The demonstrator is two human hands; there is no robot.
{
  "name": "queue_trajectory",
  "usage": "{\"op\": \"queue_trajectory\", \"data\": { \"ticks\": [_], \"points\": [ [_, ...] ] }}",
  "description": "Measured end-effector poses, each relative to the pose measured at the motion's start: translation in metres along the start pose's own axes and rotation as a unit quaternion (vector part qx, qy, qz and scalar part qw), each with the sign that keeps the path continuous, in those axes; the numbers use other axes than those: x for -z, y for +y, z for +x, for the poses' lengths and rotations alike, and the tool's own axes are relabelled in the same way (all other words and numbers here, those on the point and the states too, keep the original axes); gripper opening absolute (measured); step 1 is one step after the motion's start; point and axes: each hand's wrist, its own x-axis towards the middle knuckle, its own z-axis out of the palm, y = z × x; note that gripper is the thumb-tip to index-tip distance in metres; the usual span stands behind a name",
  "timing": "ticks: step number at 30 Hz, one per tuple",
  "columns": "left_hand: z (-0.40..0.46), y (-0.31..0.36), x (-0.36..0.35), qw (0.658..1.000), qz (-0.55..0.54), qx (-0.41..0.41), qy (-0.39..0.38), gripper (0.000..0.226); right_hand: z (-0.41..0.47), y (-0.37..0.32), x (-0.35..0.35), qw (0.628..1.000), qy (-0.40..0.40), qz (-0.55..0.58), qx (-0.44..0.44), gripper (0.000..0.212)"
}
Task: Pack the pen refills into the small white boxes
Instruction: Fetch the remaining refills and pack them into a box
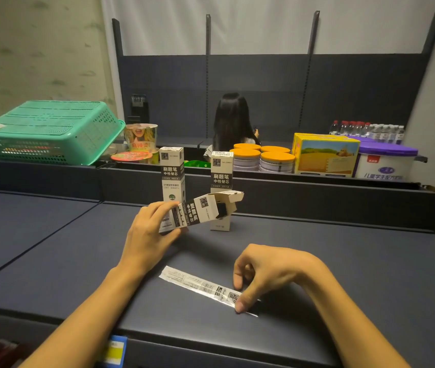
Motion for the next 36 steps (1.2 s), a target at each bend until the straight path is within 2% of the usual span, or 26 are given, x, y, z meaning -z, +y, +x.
{"op": "queue_trajectory", "data": {
  "ticks": [6, 10, 12, 16, 21, 24, 30, 36],
  "points": [
    [0.000, 0.000, 0.000, 1.000, -0.007, 0.000, 0.000, 0.065, -0.002, 0.004, 0.000, 0.999, 0.008, 0.041, 0.012, 0.019],
    [0.001, -0.001, 0.001, 1.000, -0.010, -0.001, 0.005, 0.065, -0.005, 0.008, 0.005, 0.986, 0.095, 0.126, 0.056, 0.008],
    [0.001, 0.000, 0.000, 1.000, -0.011, 0.000, 0.007, 0.064, -0.008, 0.008, 0.007, 0.956, 0.154, 0.229, 0.099, 0.009],
    [0.001, -0.002, 0.000, 1.000, -0.011, 0.011, 0.010, 0.061, -0.014, 0.003, 0.015, 0.848, 0.302, 0.405, 0.157, 0.010],
    [0.001, -0.001, 0.001, 0.999, -0.017, 0.022, 0.018, 0.058, -0.017, 0.007, 0.024, 0.718, 0.480, 0.476, 0.166, 0.007],
    [0.001, -0.002, 0.000, 1.000, -0.017, 0.020, 0.017, 0.059, -0.019, 0.007, 0.026, 0.660, 0.544, 0.488, 0.172, 0.006],
    [0.002, -0.001, 0.000, 0.999, -0.013, 0.025, 0.017, 0.059, -0.020, 0.005, 0.026, 0.610, 0.580, 0.507, 0.188, 0.008],
    [0.001, 0.001, 0.000, 1.000, -0.009, 0.015, 0.014, 0.060, -0.019, 0.001, 0.024, 0.620, 0.572, 0.503, 0.189, 0.009]
  ]
}}
